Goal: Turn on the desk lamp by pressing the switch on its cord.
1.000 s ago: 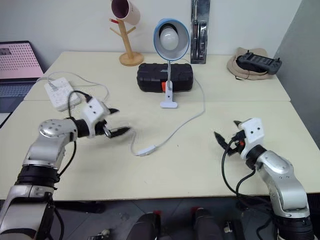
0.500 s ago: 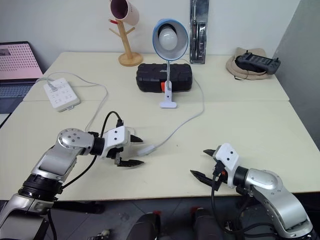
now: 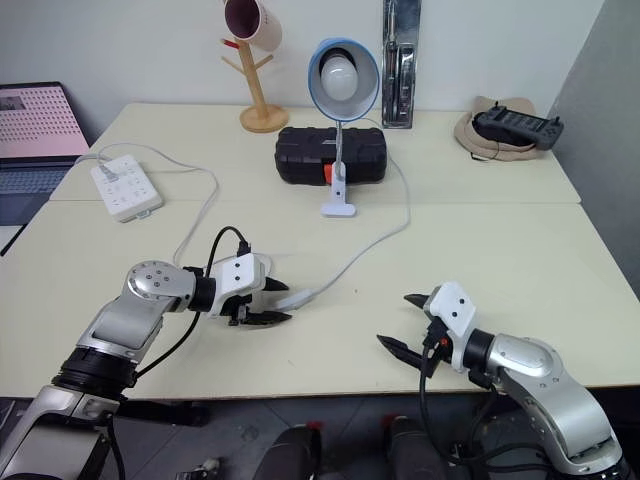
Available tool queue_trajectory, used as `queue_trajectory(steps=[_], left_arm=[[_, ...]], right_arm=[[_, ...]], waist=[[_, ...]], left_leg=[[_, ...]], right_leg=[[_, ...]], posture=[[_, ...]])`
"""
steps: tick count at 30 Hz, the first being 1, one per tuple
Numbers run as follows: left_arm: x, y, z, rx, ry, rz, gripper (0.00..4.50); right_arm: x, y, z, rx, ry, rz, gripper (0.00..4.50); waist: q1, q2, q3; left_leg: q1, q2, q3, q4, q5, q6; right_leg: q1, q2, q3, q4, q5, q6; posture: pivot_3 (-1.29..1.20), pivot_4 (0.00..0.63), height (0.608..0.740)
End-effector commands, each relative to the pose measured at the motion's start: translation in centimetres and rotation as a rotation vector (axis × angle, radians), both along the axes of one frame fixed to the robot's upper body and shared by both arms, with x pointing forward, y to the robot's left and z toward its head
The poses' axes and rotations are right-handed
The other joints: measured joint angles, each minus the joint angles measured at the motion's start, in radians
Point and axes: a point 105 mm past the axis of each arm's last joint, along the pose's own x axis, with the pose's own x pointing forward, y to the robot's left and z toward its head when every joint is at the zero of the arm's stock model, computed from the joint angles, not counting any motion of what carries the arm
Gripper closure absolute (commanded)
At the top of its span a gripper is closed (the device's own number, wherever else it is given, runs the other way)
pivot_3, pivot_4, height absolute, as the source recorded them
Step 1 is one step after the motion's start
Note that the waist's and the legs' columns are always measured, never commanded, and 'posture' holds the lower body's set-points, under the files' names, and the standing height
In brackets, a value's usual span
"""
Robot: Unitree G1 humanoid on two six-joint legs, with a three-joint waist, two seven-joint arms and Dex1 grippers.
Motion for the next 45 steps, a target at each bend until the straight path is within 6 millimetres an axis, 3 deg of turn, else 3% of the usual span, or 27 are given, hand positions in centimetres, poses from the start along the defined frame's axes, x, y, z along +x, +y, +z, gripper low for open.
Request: queue_trajectory(steps=[1, 8, 16, 19, 21, 28, 32, 36, 45], left_arm=[[0.2, 0.3, 0.3, 0.009, -0.024, 0.004, 2.63], [0.0, 0.4, -0.1, 0.017, -0.016, -0.004, 4.11], [0.3, 0.2, 0.1, -0.039, 0.034, 0.035, 4.11], [0.6, -2.6, 4.2, -0.391, 0.342, 0.174, 4.11], [0.4, -3.8, 6.1, -0.505, 0.476, 0.193, 4.11], [-2.5, -6.3, 9.7, -0.672, 0.784, 0.081, 4.11], [-3.8, -6.9, 10.8, -0.711, 0.875, 0.022, 4.11], [-4.3, -7.1, 11.1, -0.716, 0.894, 0.004, 4.11], [-5.3, -7.7, 12.1, -0.741, 0.924, -0.047, 4.11]], right_arm=[[0.1, 0.0, 1.1, 0.012, -0.042, 0.001, 0.00], [0.6, -0.3, 1.6, 0.019, -0.055, -0.015, 0.00], [0.8, -0.5, 1.7, 0.048, -0.040, -0.042, 0.00], [1.5, -0.8, 2.4, 0.221, 0.039, -0.115, 0.00], [1.8, -1.0, 2.5, 0.299, 0.086, -0.151, 0.00], [2.4, 0.5, 4.1, 0.706, 0.363, -0.149, 0.00], [2.0, 1.6, 6.7, 0.892, 0.495, 0.008, 0.00], [1.2, 2.1, 8.6, 0.935, 0.562, 0.130, 0.00], [1.0, 4.2, 8.9, 0.843, 0.613, 0.208, 0.00]], waist=[[0.000, 0.000, 0.000], [0.000, 0.000, 0.000], [0.000, 0.000, 0.000], [0.002, 0.000, 0.000], [0.003, -0.001, 0.001], [-0.020, 0.000, 0.001], [-0.021, 0.001, 0.001], [-0.021, 0.001, 0.001], [-0.020, 0.001, 0.001]], left_leg=[[0.000, 0.000, 0.000, 0.000, 0.000, 0.000], [0.000, 0.000, 0.000, 0.000, 0.000, 0.000], [0.000, 0.000, 0.000, 0.000, 0.000, 0.000], [0.000, 0.000, -0.001, 0.001, 0.000, 0.000], [-0.002, 0.000, -0.004, 0.002, 0.000, 0.000], [0.000, 0.001, -0.004, -0.001, 0.000, 0.000], [0.000, 0.002, -0.005, 0.000, 0.000, 0.000], [0.000, 0.001, -0.004, 0.000, 0.000, 0.000], [-0.001, 0.000, -0.003, 0.000, 0.000, 0.000]], right_leg=[[0.000, 0.000, 0.000, 0.000, 0.000, 0.000], [0.000, 0.000, 0.000, 0.000, 0.000, 0.000], [0.000, 0.000, 0.000, 0.000, 0.000, 0.000], [0.000, 0.000, -0.001, 0.001, 0.000, 0.000], [0.000, 0.000, -0.003, 0.001, 0.000, 0.000], [0.000, 0.001, -0.002, 0.001, 0.000, -0.001], [0.000, 0.002, -0.003, 0.002, 0.000, -0.002], [0.000, 0.001, -0.002, 0.001, 0.000, -0.001], [0.000, 0.001, -0.002, 0.001, 0.000, -0.001]], posture=[[0.00, 0.150, 0.740], [0.00, 0.150, 0.740], [0.00, 0.150, 0.740], [0.00, 0.150, 0.740], [0.00, 0.150, 0.740], [0.00, 0.150, 0.740], [0.00, 0.150, 0.740], [0.00, 0.150, 0.740], [0.00, 0.150, 0.740]])
